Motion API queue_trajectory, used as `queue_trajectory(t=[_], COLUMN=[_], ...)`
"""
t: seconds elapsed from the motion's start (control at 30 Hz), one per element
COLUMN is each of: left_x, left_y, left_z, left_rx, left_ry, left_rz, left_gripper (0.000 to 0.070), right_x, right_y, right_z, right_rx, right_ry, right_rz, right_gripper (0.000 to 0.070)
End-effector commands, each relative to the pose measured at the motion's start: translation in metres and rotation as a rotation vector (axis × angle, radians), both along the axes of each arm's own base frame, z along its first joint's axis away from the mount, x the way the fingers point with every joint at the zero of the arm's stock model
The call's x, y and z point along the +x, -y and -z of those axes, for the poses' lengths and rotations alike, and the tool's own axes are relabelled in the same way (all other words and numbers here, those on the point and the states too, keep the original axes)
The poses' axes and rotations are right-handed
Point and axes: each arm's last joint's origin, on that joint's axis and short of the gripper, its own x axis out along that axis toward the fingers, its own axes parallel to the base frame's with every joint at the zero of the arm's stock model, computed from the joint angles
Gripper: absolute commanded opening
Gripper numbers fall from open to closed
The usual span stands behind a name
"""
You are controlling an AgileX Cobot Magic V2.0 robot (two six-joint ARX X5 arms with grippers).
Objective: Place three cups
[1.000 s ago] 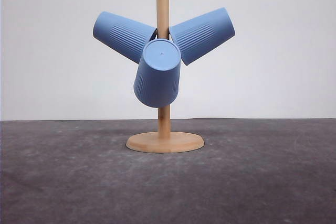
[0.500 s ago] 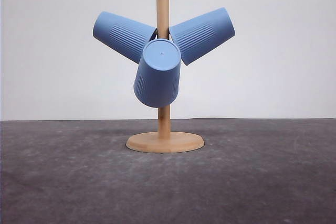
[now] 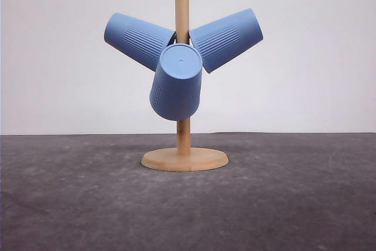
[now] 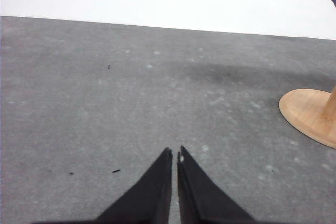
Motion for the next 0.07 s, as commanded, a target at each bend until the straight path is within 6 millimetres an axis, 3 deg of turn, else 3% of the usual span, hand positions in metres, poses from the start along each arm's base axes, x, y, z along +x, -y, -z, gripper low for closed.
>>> queue_trajectory(t=[0.0, 0.03], left_x=[0.0008, 0.0008], left_y=[-0.0002, -0.0002], left_z=[0.0029, 0.0029], left_rx=[0.000, 0.001], left_ry=[0.002, 0.002], left_rz=[-0.003, -0.003], left_gripper=[0.0000, 0.0000], right_x=[0.0002, 0.0002], right_y=[0.0002, 0.0002], right_z=[-0.0002, -0.0002], right_rx=[0.016, 0.016], right_ry=[0.011, 0.011], right_rz=[0.004, 0.004], right_gripper=[0.0016, 0.0016])
